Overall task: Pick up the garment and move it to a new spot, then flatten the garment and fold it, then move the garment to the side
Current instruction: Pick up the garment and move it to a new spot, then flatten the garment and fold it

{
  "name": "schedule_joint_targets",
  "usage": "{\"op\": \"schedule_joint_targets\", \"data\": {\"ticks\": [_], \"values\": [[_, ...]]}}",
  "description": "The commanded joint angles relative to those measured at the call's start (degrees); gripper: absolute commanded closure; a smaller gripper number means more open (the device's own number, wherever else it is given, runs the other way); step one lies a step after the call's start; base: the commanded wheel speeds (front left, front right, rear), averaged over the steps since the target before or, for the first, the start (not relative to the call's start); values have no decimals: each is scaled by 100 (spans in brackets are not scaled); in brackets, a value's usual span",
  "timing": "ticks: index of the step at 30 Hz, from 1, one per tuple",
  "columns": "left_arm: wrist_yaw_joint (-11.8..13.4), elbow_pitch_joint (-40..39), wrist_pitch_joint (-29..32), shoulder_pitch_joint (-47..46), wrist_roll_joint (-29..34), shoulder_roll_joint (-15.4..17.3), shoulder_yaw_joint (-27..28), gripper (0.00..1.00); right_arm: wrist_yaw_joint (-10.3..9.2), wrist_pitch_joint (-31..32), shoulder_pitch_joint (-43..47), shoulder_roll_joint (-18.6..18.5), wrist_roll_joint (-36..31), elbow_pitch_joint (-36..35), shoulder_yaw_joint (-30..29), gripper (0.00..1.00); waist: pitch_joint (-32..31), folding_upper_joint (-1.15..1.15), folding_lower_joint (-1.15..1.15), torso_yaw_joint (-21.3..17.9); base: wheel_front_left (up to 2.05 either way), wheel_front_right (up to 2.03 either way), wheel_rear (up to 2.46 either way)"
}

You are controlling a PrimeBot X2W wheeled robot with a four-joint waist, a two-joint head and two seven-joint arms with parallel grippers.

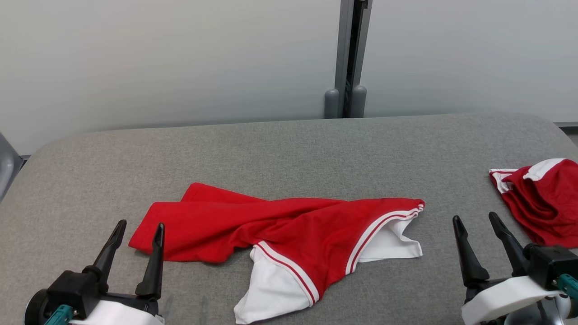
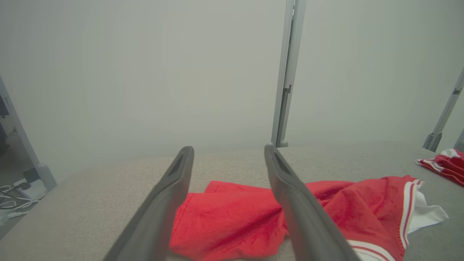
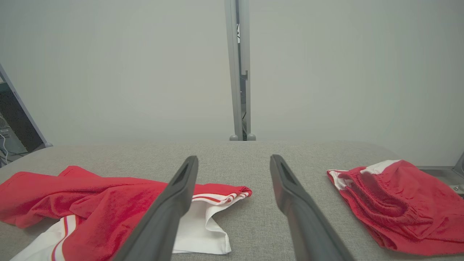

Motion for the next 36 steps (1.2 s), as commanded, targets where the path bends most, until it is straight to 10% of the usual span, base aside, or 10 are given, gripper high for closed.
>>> {"op": "schedule_joint_targets", "data": {"ticks": [1, 18, 36], "values": [[40, 13, -17, -87, 44, 22, 3, 0, 1, 18, -57, -30, -52, -10, 2, 0, 11, 0, 0, 1, 0, 0, 0], [47, -16, -95, -324, 100, 13, -64, 0, 1, 147, -135, -29, -201, -147, 217, 0, 266, 0, 0, 249, 0, 0, 0], [-242, 527, -398, -1163, 135, -421, -104, 0, 0, 1066, -1589, -1373, 370, 315, 4310, 0, 1310, 0, 0, 977, 0, 0, 0]]}}
